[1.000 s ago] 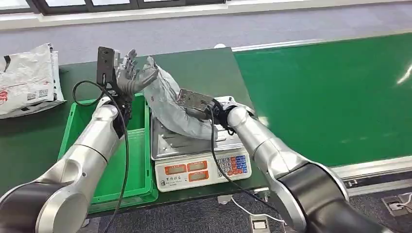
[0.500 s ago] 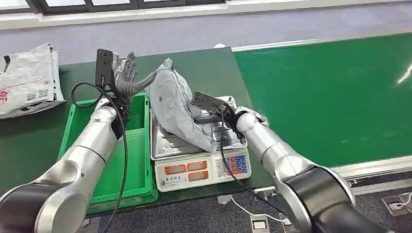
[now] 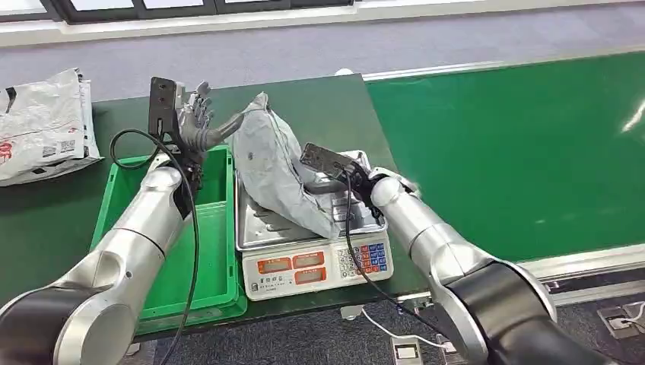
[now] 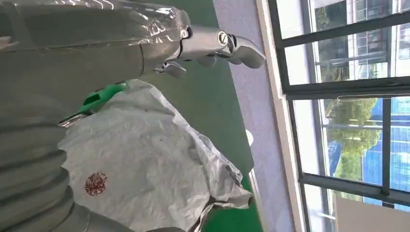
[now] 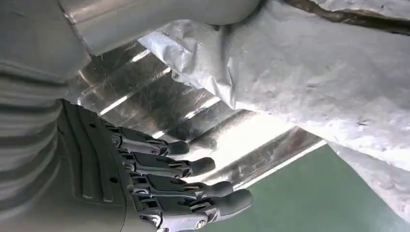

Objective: Moved the parcel from conveyor to table for the left to box.

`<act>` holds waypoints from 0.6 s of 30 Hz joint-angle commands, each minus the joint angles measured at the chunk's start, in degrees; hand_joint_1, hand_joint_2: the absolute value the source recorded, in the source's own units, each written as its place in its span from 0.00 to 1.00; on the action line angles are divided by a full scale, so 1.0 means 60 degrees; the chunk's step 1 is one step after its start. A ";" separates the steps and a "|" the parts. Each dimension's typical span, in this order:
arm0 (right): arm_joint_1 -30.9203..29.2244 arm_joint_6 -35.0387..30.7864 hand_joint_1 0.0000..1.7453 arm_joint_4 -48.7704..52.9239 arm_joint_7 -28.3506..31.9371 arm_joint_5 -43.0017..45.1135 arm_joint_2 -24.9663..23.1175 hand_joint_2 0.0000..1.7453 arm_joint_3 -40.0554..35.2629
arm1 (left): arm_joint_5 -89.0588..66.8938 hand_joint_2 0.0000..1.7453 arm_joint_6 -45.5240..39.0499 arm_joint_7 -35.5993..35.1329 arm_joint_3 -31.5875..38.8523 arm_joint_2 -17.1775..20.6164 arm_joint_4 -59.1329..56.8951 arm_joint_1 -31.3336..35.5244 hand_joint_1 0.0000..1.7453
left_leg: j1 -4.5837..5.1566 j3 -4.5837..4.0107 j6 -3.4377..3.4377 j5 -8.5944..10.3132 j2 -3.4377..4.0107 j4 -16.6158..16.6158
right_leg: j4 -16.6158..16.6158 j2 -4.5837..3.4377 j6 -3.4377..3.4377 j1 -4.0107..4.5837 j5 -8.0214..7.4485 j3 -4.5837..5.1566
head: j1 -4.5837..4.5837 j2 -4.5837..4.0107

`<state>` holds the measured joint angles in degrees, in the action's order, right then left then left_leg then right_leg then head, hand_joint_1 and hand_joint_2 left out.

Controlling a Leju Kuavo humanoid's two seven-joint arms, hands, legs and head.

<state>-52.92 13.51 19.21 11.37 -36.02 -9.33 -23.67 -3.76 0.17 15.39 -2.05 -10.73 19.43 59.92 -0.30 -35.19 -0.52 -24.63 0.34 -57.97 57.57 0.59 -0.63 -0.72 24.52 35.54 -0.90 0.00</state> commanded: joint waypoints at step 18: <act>-0.1751 -0.5006 0.00 0.1476 -0.0044 0.0632 0.1470 1.00 0.1903 | 0.0021 1.00 -0.0103 0.0033 -0.0392 -0.0104 -0.0356 0.0003 0.00 | 0.0013 -0.0005 0.0008 -0.0002 -0.0018 -0.0009 | 0.0001 0.0012 -0.0002 -0.0014 0.0003 -0.0003 | -0.0004 0.0000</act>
<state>-59.04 -15.15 24.46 11.26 -31.91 -4.02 -18.05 -3.41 -0.22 15.74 -2.23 -10.67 19.45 58.10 -0.22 -35.20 -0.50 -24.61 0.33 -58.00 57.57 0.59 -0.64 -0.80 24.50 35.55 -0.92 0.00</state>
